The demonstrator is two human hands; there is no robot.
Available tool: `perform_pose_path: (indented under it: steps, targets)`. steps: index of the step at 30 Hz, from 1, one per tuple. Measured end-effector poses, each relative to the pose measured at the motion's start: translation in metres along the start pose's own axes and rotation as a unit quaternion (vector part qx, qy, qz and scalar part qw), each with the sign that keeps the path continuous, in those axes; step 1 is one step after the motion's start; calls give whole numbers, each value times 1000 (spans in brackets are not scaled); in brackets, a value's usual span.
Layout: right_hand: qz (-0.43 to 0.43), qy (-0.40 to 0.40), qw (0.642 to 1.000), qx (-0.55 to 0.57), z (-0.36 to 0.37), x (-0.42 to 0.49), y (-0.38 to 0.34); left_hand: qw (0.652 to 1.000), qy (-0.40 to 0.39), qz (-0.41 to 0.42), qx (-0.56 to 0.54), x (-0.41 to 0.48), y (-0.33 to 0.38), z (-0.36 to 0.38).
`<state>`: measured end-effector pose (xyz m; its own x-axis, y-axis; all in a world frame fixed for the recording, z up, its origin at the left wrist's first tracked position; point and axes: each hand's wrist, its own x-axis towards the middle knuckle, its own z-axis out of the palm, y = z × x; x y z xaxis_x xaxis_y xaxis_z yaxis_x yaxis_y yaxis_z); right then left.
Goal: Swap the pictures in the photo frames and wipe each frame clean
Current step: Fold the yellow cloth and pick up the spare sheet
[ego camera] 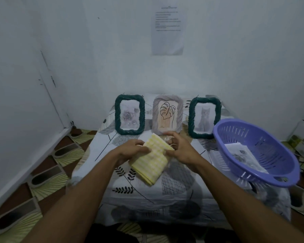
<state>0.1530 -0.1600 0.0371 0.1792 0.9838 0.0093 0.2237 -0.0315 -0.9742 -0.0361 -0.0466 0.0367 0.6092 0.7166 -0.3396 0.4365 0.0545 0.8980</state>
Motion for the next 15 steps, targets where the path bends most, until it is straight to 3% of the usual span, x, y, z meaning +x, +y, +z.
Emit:
perform_pose_path:
  steps: [2,8,11,15]
  targets:
    - [-4,-26,999,28,8,7,-11,998,-47,22,-46,-9,-5,-12]
    - [17,-105,980,167,40,26,-27,971,-92,87,-203,-24,-25,-31]
    - [41,-68,978,191,59,36,-25,970,-55,90,-218,-28,-32,-40]
    - [115,-42,985,120,86,45,-15,968,21,93,-230,-29,-48,-61]
